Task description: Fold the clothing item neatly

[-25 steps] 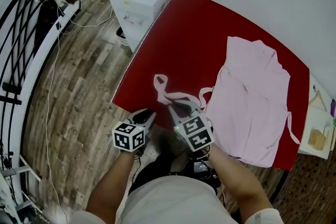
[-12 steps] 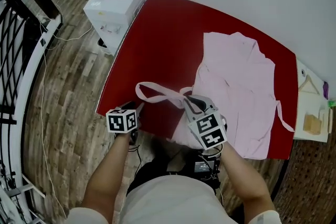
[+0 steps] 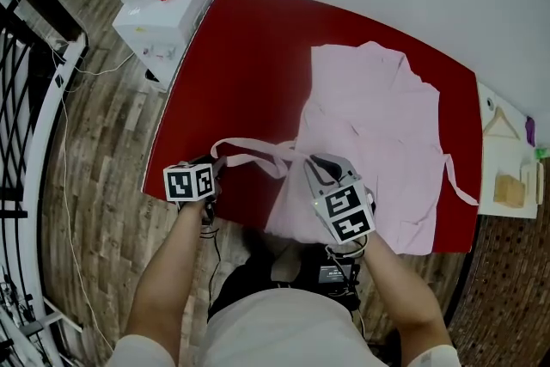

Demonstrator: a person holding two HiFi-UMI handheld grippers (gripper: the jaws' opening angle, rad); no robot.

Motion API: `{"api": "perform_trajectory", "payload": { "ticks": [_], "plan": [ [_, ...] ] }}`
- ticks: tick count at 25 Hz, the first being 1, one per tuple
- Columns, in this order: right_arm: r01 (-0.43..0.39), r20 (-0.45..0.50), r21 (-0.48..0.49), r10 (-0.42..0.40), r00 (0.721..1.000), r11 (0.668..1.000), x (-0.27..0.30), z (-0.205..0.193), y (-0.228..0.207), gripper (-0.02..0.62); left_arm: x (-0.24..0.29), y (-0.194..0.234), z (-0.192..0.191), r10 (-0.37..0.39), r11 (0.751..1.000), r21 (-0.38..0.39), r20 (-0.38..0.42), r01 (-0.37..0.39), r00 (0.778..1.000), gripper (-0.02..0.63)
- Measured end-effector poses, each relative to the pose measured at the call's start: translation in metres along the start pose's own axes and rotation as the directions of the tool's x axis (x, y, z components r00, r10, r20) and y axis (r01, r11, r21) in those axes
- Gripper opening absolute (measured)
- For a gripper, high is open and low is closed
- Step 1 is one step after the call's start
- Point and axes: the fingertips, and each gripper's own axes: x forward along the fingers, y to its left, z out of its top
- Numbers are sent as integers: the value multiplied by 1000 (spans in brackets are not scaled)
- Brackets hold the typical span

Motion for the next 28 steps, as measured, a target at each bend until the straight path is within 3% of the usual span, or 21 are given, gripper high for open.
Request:
{"api": "perform_trajectory", "payload": {
  "ticks": [5, 6, 7, 10, 13, 21, 28],
  "plan": [
    [9, 1, 7, -9, 1000, 1000, -5, -5, -14, 44, 9, -13, 5, -26, 1000, -13, -11, 25, 1000, 139],
    [12, 1, 6, -12, 1000, 1000, -6, -7, -17, 44, 9, -14, 5, -16, 1000, -5, -17, 16, 1000, 59],
    [17, 0, 4, -17, 1000, 1000, -8, -8, -20, 44, 8, -15, 6, -6, 1000, 10, -17, 6, 1000, 21],
    [37, -3, -5, -37, 999, 999, -15, -14, -35, 44, 1, -31, 18, -10, 995, 96, 34, 7, 999, 18],
    [62, -11, -3, -62, 998, 998, -23, -24, -54, 44, -10, -63, 36, -63, 976, 213, 117, 37, 991, 18],
    [149, -39, 7, -149, 988, 989, -51, -53, -115, 44, -37, -178, 60, -269, 867, 477, 209, 142, 940, 18],
    [229, -68, 3, -229, 971, 973, -78, -83, -166, 44, -36, -267, 58, -381, 760, 617, 171, 203, 909, 18]
  ]
}}
